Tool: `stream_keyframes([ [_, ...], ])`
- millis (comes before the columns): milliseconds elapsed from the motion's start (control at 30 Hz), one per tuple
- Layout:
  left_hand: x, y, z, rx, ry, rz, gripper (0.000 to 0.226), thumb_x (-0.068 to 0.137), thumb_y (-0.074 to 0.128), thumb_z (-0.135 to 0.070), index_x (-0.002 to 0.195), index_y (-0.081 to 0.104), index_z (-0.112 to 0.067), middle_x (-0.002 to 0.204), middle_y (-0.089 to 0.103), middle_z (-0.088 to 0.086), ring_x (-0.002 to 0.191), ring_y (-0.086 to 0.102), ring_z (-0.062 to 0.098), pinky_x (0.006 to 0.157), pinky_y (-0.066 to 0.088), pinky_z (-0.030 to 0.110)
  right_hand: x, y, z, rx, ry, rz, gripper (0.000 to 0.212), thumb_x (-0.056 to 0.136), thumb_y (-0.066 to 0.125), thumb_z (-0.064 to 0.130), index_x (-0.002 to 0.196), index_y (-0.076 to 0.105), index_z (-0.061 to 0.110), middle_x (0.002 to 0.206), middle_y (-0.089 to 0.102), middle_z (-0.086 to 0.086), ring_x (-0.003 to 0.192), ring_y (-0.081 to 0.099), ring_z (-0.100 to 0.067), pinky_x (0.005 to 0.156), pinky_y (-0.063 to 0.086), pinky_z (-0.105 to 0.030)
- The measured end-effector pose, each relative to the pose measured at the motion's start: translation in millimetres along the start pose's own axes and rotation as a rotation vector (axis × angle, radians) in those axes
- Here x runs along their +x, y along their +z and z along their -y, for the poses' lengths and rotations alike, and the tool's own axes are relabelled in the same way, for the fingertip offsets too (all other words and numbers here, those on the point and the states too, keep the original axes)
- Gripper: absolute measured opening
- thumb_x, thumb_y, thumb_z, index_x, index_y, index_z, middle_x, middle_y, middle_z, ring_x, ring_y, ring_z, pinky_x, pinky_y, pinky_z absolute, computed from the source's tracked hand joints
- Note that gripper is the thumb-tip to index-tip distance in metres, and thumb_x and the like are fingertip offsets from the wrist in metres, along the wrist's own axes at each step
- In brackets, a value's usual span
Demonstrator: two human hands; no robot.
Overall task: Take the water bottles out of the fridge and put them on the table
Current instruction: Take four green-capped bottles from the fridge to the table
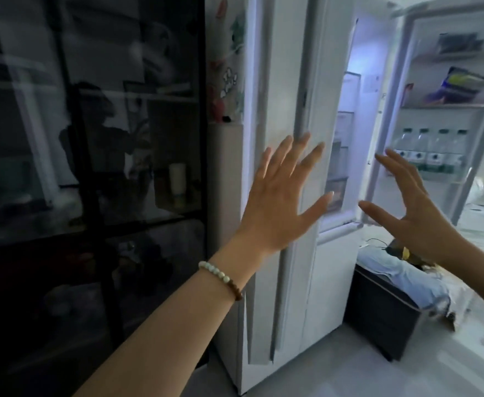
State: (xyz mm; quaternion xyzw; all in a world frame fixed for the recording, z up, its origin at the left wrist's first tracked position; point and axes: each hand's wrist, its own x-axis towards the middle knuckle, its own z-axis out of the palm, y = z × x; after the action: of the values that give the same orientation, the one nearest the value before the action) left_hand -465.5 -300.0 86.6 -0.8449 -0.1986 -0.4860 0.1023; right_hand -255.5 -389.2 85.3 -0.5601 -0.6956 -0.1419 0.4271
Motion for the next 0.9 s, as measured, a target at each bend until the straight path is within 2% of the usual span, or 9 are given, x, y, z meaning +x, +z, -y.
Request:
stream_keyframes([
  [133,48,65,-31,0.097,0.111,-0.037,0.062,0.092,0.047,-0.043,0.146,0.031,-0.017,0.156,0.023,0.007,0.146,0.010,0.024,0.119,-0.004,0.037,4,-31,-91,-0.073,0.113,0.013,0.078,0.081,0.059,0.056,0.145,0.021,0.034,0.158,0.009,0.011,0.142,0.009,-0.001,0.114,0.012,-0.031],
  [200,72,105,-47,0.122,0.130,-0.031,0.061,0.092,0.044,-0.043,0.146,0.032,-0.017,0.156,0.024,0.008,0.146,0.013,0.026,0.119,-0.001,0.039,9,-47,-136,-0.108,0.136,0.026,0.081,0.078,0.056,0.057,0.146,0.019,0.033,0.159,0.007,0.010,0.140,0.008,0.000,0.112,0.011,-0.032],
  [300,110,164,-59,0.148,0.042,0.014,0.062,0.092,0.041,-0.045,0.148,0.027,-0.020,0.158,0.019,0.007,0.146,0.010,0.026,0.119,-0.002,0.041,25,-68,-202,-0.124,0.147,0.056,0.084,0.075,0.053,0.058,0.147,0.020,0.030,0.159,0.007,0.006,0.140,0.011,-0.004,0.112,0.012,-0.032],
  [433,153,240,-54,0.214,-0.105,0.151,0.067,0.094,0.040,-0.048,0.150,0.013,-0.025,0.160,0.005,0.002,0.147,-0.001,0.022,0.117,-0.008,0.040,52,-83,-285,-0.169,0.156,0.092,0.082,0.079,0.052,0.060,0.147,0.017,0.032,0.159,0.005,0.006,0.146,0.007,-0.016,0.117,0.014,-0.048],
  [600,189,331,-40,0.244,-0.215,0.270,0.068,0.094,0.036,-0.050,0.150,0.005,-0.027,0.160,-0.001,0.001,0.147,-0.005,0.022,0.115,-0.012,0.040,79,-79,-369,-0.201,0.181,0.113,0.079,0.084,0.057,0.050,0.148,0.014,0.032,0.160,0.004,0.003,0.147,0.005,-0.019,0.117,0.013,-0.047],
  [900,276,496,8,0.136,-0.238,0.267,0.069,0.093,0.040,-0.050,0.150,0.010,-0.026,0.160,0.006,0.003,0.147,0.000,0.022,0.117,-0.007,0.042,130,-61,-503,-0.306,0.241,0.082,0.079,0.086,0.055,0.049,0.148,0.011,0.031,0.160,0.002,0.005,0.147,0.004,-0.017,0.116,0.012,-0.044],
])
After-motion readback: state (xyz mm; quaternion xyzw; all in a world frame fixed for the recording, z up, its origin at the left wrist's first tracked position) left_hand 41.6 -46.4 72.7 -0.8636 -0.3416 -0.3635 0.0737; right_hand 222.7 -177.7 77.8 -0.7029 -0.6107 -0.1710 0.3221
